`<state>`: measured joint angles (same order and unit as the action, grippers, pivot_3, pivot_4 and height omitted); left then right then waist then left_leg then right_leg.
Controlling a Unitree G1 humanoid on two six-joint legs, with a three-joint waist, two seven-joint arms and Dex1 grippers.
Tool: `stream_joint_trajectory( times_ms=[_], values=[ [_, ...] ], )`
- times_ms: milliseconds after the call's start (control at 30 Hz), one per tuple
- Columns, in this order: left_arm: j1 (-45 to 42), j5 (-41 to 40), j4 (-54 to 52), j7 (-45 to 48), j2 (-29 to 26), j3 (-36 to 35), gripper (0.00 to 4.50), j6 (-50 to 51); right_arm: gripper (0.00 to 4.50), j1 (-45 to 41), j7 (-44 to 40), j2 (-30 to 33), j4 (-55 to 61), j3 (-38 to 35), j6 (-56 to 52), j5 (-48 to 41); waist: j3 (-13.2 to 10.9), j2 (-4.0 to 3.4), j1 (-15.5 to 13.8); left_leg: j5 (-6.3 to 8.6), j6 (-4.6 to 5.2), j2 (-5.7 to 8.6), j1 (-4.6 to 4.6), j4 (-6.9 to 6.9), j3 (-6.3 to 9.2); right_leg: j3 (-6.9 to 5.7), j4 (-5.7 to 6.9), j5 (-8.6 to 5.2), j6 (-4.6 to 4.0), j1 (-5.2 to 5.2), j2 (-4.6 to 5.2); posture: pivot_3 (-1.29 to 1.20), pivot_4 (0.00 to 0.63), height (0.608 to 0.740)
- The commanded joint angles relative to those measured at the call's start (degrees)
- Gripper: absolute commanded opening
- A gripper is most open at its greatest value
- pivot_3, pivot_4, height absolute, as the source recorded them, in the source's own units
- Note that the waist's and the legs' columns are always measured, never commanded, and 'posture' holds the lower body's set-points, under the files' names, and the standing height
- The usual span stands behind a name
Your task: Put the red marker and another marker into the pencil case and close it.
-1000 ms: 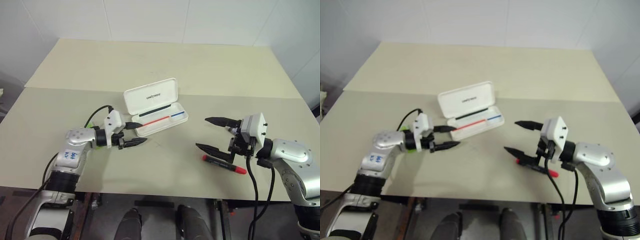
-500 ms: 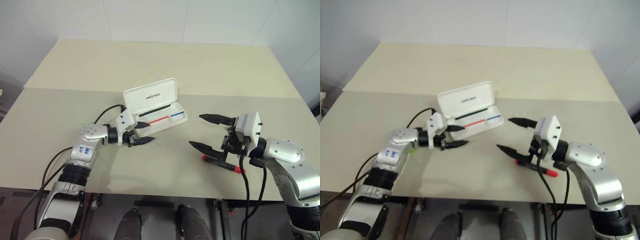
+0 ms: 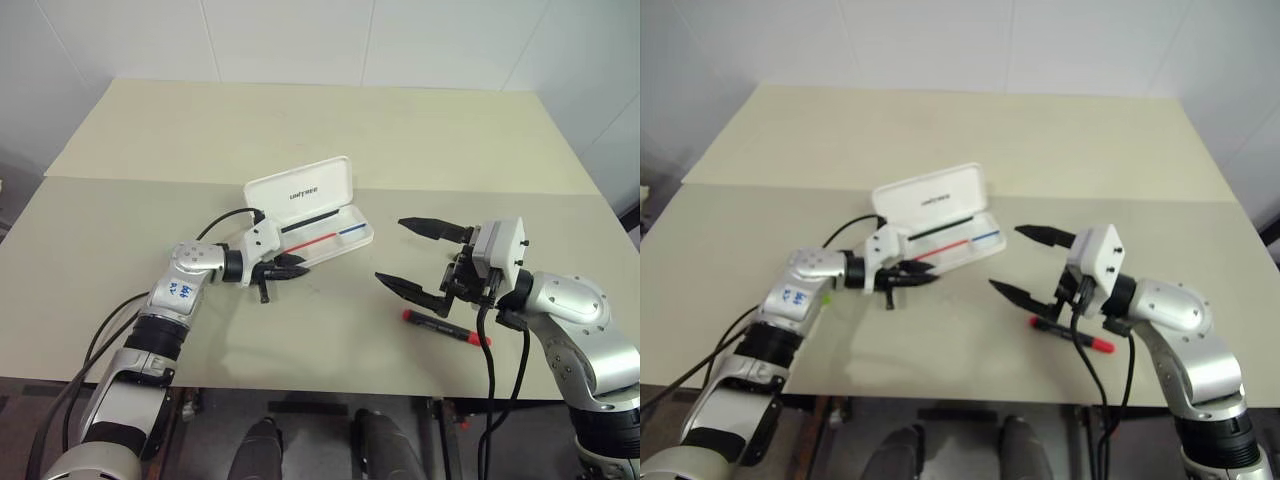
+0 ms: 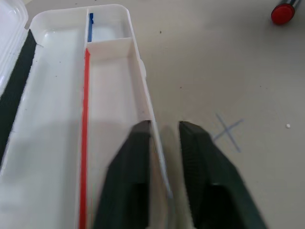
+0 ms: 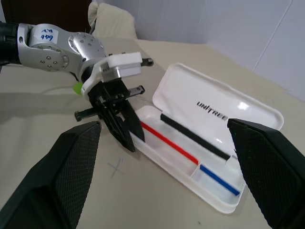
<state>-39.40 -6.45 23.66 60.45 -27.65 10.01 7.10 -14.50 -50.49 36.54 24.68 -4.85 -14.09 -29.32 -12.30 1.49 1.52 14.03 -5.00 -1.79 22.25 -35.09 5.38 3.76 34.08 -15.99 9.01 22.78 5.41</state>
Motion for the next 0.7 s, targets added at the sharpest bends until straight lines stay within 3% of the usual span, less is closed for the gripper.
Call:
stream_joint_trajectory(
  times_ms=[33, 367, 700],
  values=[
    [-1.13, 0.82, -0.65, 0.64, -0.25, 0.63, 0.02, 0.74, 4.5, -0.81, 0.06, -0.1, 1.78, -0.61, 1.35, -0.13, 0.0, 0.0, -0.01, 0.0, 0.0, 0.0, 0.0, 0.0, 0.0, 0.0, 0.0, 0.0, 0.0, 0.0, 0.0, 0.0, 0.15, 0.74],
    [-1.38, -2.42, -8.64, 6.32, -0.65, 0.74, 0.02, 2.12, 4.5, -1.16, -1.7, 0.93, -0.38, -1.5, 1.92, -0.23, 0.0, 0.0, -0.1, 0.0, 0.0, 0.0, 0.04, 0.0, 0.01, 0.0, -0.01, 0.0, 0.0, 0.0, 0.0, 0.0, 0.15, 0.74],
    [5.88, -5.35, -21.4, 10.62, -3.84, 1.01, 0.02, 5.2, 4.5, -0.93, -2.89, 1.48, -1.64, -2.14, 2.19, -0.51, 0.0, 0.0, 0.16, 0.0, 0.0, -0.01, -0.02, 0.0, 0.02, 0.0, 0.06, -0.01, -0.01, 0.0, -0.01, 0.0, 0.15, 0.74]
  ],
)
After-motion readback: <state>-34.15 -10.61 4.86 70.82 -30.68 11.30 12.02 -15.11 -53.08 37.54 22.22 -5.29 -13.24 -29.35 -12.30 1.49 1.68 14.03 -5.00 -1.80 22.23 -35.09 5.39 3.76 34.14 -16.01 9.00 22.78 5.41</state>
